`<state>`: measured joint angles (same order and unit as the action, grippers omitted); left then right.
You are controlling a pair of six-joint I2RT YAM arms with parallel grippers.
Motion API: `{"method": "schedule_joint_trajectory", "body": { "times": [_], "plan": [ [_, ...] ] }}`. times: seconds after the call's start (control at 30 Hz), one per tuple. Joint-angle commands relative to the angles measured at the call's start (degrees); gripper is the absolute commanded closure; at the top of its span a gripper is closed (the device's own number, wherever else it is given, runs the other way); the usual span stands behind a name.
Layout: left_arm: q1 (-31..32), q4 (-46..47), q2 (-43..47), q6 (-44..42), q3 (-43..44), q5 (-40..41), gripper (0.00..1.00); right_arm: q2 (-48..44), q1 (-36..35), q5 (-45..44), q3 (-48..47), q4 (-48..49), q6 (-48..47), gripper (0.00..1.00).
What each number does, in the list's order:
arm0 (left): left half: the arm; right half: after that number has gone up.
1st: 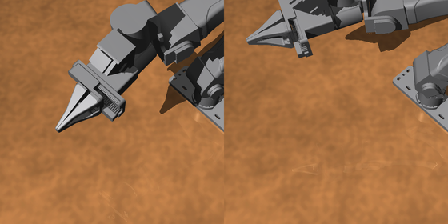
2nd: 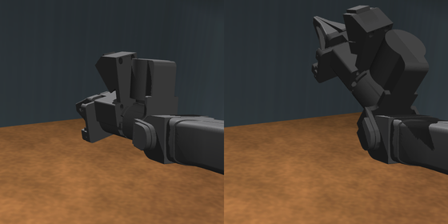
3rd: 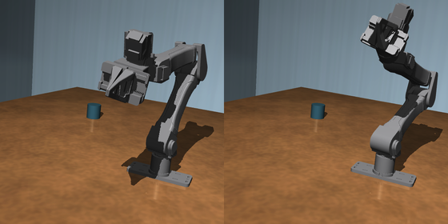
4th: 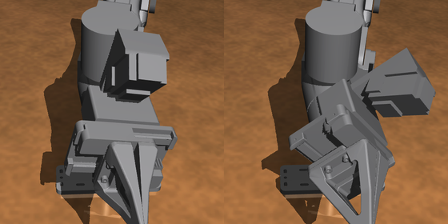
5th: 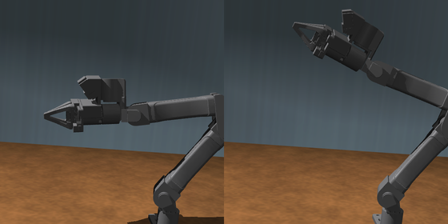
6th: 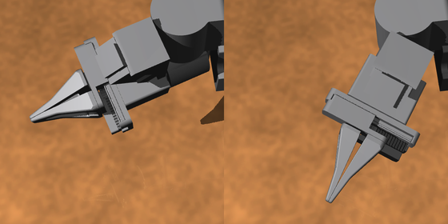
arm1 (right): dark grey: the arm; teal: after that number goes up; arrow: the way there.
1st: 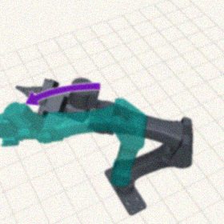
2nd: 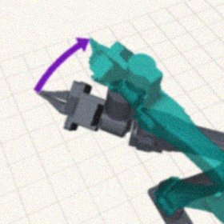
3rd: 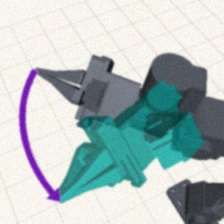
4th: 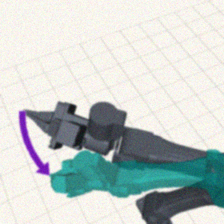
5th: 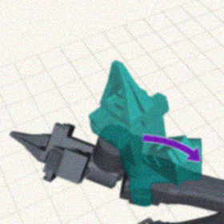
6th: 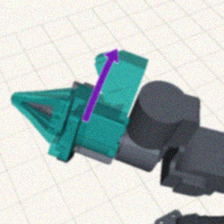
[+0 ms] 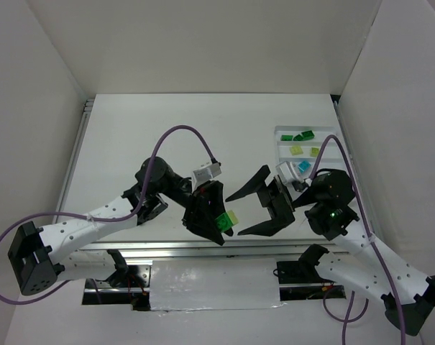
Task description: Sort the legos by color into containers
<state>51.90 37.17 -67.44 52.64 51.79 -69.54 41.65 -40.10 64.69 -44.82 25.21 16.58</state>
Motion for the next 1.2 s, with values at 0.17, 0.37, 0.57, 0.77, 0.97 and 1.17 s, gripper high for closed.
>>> {"method": "schedule_joint_trajectory", "body": {
  "times": [0.17, 0.37, 0.57, 0.77, 0.97, 1.17],
  "plan": [
    [0.2, 0.4, 0.4, -3.2, 2.8, -1.0, 1.00, 3.4, -3.2, 1.1, -3.9, -1.4, -5.1, 0.35],
    [0.2, -0.5, 0.3, -3.4, 3.3, -1.0, 1.00, 4.1, -5.9, 0.4, -4.0, -3.6, -8.1, 0.48],
    [0.2, -3.9, 1.4, -6.1, 4.0, -0.1, 1.00, 5.1, -7.0, 1.8, -4.4, -5.6, -9.2, 0.70],
    [-0.6, -14.8, 1.2, -12.1, 6.4, 4.7, 0.22, 4.2, -7.1, 1.1, -4.4, -7.5, -10.2, 1.00],
    [-5.0, -35.2, 1.3, -22.8, 11.4, 21.2, 0.01, 4.7, -7.1, -5.9, -3.8, -10.0, -9.7, 1.00],
    [-5.8, -53.8, 7.7, -31.1, 15.6, 50.2, 0.00, 6.0, -6.9, -19.3, -5.3, -19.2, -9.2, 1.00]
  ]
}}
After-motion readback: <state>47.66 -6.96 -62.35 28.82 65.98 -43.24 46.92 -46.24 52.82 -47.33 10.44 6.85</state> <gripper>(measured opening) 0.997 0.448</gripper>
